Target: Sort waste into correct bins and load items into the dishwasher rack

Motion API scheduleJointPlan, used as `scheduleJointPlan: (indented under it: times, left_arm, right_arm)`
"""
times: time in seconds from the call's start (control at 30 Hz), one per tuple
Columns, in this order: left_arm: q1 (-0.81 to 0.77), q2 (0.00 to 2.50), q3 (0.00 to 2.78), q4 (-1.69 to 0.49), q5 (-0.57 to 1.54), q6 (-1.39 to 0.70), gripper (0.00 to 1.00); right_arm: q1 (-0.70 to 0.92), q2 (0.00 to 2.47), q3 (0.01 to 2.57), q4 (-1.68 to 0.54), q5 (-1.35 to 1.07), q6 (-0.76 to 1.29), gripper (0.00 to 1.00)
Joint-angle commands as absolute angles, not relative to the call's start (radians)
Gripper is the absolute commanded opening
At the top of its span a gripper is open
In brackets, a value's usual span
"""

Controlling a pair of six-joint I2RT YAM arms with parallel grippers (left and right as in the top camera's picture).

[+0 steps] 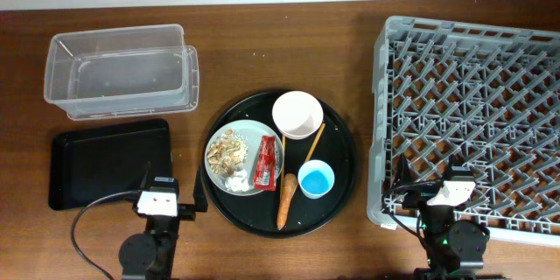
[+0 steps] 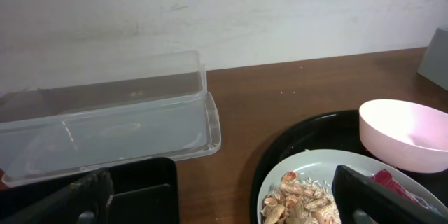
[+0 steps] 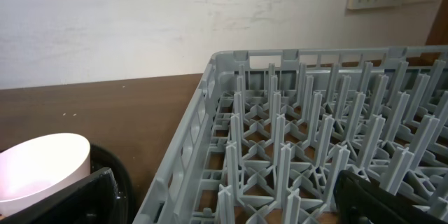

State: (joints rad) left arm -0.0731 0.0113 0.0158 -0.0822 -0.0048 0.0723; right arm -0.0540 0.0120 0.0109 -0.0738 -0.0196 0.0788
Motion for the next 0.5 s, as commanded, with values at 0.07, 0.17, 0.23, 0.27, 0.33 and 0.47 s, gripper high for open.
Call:
scheduleJointPlan:
  times: [0.07, 0.17, 0.23, 0.27, 0.33, 0.47]
  left_arm:
    - [-0.078, 0.006, 0.010, -0.069, 0.030, 0.091, 0.99]
    - [-0.078, 0.033, 0.043, -0.079, 0.030, 0.071, 0.99]
    - [-0.078, 0.100, 0.116, -0.144, 0.030, 0.014, 0.99]
    - [-0.078, 0.139, 0.160, -0.177, 0.030, 0.014, 0.99]
    - [-0.078, 0.274, 0.292, -0.270, 0.036, 0.014, 0.99]
    - [-0.078, 0.627, 0.638, -0.563, 0.136, 0.015, 0.99]
  right_arm:
    - [-0.060, 0.007, 0.006, -0.048, -0.071, 0.087, 0.98]
    - [-0.060, 0.009, 0.023, -0.070, -0.072, 0.087, 0.98]
    - [-0.060, 0.033, 0.083, -0.151, -0.071, 0.086, 0.98]
    - [-0.060, 0.070, 0.123, -0.181, -0.072, 0.087, 0.98]
    - [-0.060, 0.186, 0.234, -0.247, -0.072, 0.087, 0.98]
    - [-0.060, 0.521, 0.588, -0.545, -0.072, 0.086, 0.98]
